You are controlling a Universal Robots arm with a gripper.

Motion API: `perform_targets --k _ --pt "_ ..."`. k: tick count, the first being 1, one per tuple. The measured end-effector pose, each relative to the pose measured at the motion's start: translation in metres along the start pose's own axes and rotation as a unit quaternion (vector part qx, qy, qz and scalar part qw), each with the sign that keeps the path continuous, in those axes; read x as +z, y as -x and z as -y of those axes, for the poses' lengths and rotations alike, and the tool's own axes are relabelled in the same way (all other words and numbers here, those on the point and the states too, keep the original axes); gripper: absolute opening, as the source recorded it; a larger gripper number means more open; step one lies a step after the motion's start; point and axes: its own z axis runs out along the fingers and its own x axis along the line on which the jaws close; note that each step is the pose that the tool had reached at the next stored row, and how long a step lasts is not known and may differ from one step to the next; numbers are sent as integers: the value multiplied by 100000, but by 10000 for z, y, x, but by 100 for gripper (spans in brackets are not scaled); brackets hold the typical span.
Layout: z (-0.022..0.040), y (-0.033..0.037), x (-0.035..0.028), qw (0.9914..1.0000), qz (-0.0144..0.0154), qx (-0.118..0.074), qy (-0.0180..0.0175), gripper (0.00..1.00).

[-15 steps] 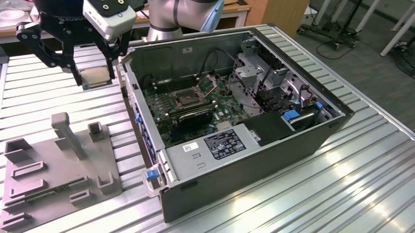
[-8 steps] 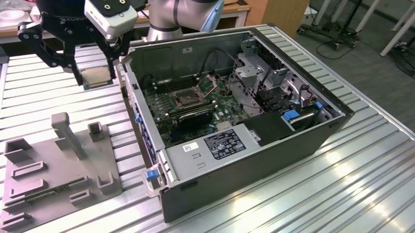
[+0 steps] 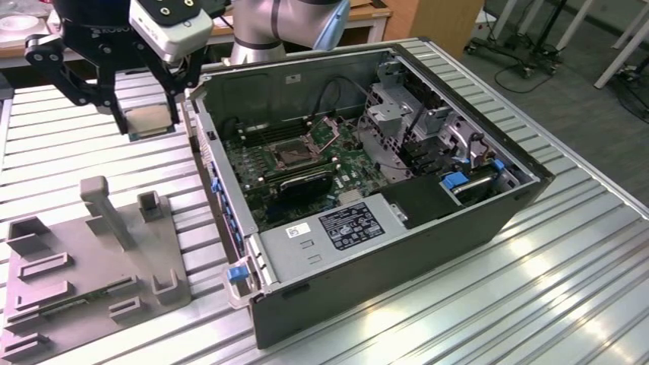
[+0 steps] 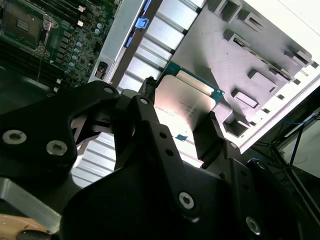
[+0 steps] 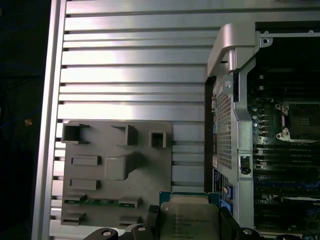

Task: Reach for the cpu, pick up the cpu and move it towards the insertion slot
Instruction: 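Pick up the cpu and move it towards the insertion slot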

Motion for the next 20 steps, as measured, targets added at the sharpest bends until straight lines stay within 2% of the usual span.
perform_targets --k 9,20 --pt "0 -19 0 100000 4 -2 -1 55" --pt "0 -2 0 100000 1 -6 -2 55"
